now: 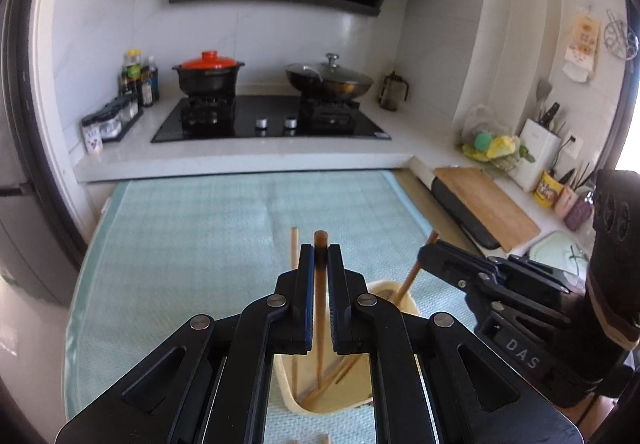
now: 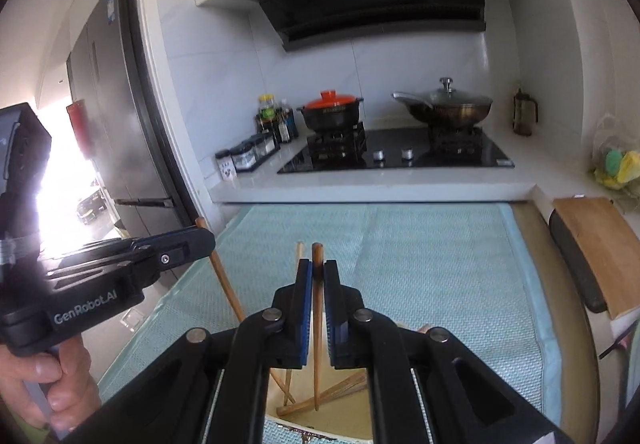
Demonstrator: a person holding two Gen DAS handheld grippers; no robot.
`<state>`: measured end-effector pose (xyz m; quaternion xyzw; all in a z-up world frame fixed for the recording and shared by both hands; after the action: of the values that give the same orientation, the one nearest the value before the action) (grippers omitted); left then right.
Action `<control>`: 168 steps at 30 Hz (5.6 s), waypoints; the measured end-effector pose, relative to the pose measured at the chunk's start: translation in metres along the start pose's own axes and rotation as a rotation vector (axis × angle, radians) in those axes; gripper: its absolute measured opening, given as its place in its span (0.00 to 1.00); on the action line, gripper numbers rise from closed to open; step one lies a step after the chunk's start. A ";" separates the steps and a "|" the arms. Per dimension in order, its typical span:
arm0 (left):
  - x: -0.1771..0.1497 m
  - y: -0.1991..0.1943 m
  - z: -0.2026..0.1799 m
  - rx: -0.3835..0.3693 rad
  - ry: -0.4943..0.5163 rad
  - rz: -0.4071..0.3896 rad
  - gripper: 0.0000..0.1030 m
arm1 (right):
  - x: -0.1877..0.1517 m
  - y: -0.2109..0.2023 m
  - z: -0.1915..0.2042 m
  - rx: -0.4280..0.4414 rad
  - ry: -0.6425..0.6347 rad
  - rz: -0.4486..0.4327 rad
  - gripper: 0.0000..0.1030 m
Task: Organize utensils
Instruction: 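Carry both held chopsticks up to the caddy and lower them inside, then open the left tool to drop its chopstick while the right tool releases its own, then withdraw both open tools from the caddy back over the remaining chopsticks, then lower the left tool onto a wooden chopstick and close it, then grasp another chopstick with the right tool while the left tool holds its chopstick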
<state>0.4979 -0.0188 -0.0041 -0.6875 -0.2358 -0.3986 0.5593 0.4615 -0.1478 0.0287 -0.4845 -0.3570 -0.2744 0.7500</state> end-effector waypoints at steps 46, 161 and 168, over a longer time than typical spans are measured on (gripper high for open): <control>-0.206 -0.176 0.003 0.157 -0.052 0.076 0.83 | -0.264 -0.167 -0.009 -0.151 -0.127 0.117 0.61; -0.301 -0.060 0.021 -0.002 -0.083 0.367 0.09 | -0.300 -0.007 0.097 -0.232 -0.210 0.360 0.14; -0.308 -0.068 0.021 0.002 -0.104 0.371 0.09 | -0.303 -0.032 0.062 -0.297 -0.166 0.358 0.06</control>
<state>0.2758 0.0571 -0.2155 -0.7382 -0.1338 -0.2525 0.6111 0.2404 -0.0824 -0.1801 -0.6660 -0.2815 -0.1457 0.6753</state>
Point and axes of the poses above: each gripper's, at about its wrist camera, not at the fingertips, and y roughly the way its jaws point, z to its left, x to its top, the point moved 3 cm from there along y, roughly the way its jaws point, and after that the axes turned 7 degrees about y, right-handed, at the moved point
